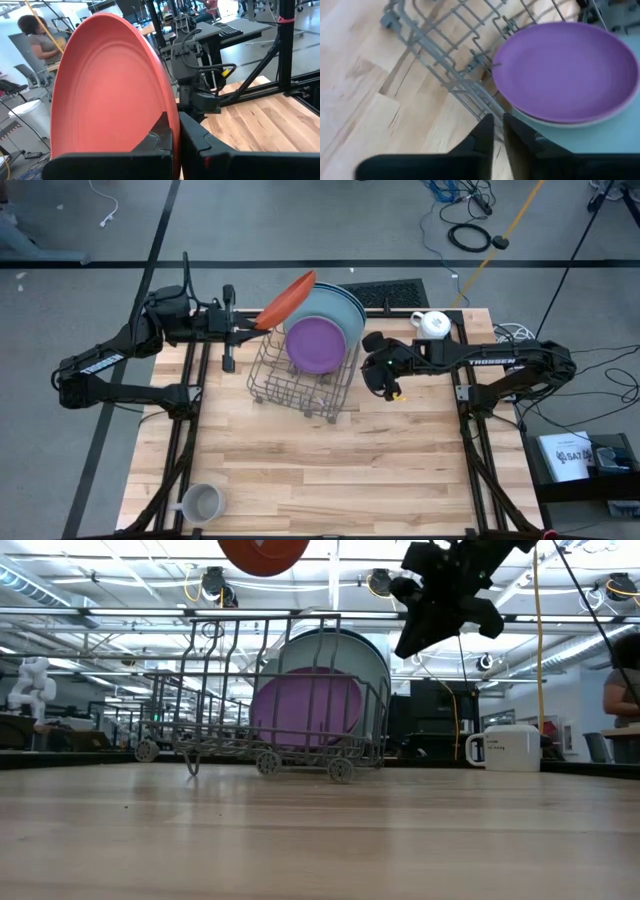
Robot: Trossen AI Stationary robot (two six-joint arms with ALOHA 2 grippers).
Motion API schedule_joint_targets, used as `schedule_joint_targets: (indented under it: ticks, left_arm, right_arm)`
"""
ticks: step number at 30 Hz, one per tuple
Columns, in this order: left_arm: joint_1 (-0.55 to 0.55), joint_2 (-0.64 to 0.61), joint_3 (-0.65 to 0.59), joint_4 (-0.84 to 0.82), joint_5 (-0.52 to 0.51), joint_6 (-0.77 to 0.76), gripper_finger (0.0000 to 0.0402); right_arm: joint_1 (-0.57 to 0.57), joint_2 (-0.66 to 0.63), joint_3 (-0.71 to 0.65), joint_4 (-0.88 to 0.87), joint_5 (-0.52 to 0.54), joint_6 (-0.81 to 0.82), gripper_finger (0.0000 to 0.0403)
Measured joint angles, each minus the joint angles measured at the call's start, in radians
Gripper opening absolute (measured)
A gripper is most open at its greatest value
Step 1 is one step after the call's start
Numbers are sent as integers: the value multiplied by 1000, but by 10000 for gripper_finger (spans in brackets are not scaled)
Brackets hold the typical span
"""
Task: Sort dishes
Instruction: Put the orange plate into the dish rack
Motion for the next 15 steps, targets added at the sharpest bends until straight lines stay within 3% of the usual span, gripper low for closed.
schedule_joint_targets:
  ticks: [5, 9, 11, 15]
  left_arm:
    - [0, 0, 0, 11, 0, 0, 3]
    - [0, 0, 0, 15, 0, -1, 3]
    - [0, 0, 0, 16, 0, -17, 3]
    - [0, 0, 0, 17, 0, -23, 3]
  right_arm:
    - [0, 44, 0, 5, 5, -128, 107]
    - [0, 100, 0, 67, 117, -226, 165]
    - [-3, 114, 0, 107, 165, -239, 179]
    - [-29, 137, 1, 104, 122, -288, 180]
